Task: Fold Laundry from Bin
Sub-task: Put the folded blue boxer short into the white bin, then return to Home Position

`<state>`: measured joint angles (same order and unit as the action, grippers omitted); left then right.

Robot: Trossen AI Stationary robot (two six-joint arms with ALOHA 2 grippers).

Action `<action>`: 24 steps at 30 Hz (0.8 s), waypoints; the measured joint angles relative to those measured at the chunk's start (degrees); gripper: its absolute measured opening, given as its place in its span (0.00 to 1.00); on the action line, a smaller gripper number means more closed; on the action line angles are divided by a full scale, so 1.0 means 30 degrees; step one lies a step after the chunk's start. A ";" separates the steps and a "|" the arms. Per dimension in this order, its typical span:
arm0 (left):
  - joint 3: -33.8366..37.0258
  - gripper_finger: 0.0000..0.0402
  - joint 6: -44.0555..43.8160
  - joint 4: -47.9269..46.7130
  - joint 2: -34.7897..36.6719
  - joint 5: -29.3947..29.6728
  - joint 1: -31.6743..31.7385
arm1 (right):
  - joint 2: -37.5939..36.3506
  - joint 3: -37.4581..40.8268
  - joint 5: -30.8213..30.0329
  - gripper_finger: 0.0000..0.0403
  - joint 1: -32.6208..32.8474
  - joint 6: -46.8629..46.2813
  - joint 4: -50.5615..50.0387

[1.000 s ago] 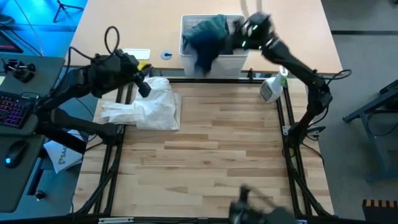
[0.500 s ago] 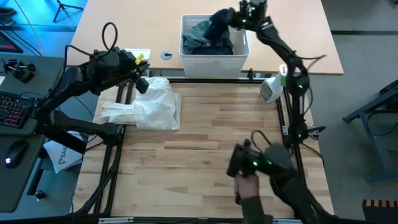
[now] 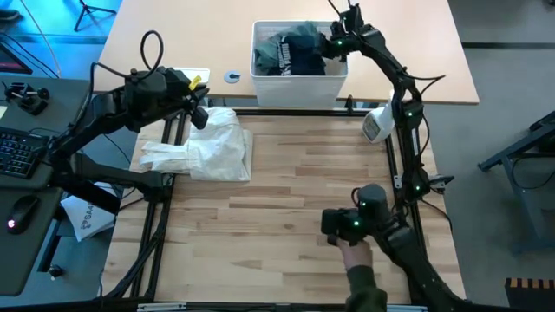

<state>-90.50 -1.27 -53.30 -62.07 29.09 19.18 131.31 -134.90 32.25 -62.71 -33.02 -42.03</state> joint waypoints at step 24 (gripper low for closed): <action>0.0000 0.09 -0.0931 0.0125 -0.0936 -0.0653 0.0000 | -0.3247 0.0199 -0.1552 0.46 -0.1971 0.3560 -0.3568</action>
<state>-90.50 -4.06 -52.93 -64.88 27.14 19.18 121.57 -134.30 27.60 -68.62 -22.34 -52.73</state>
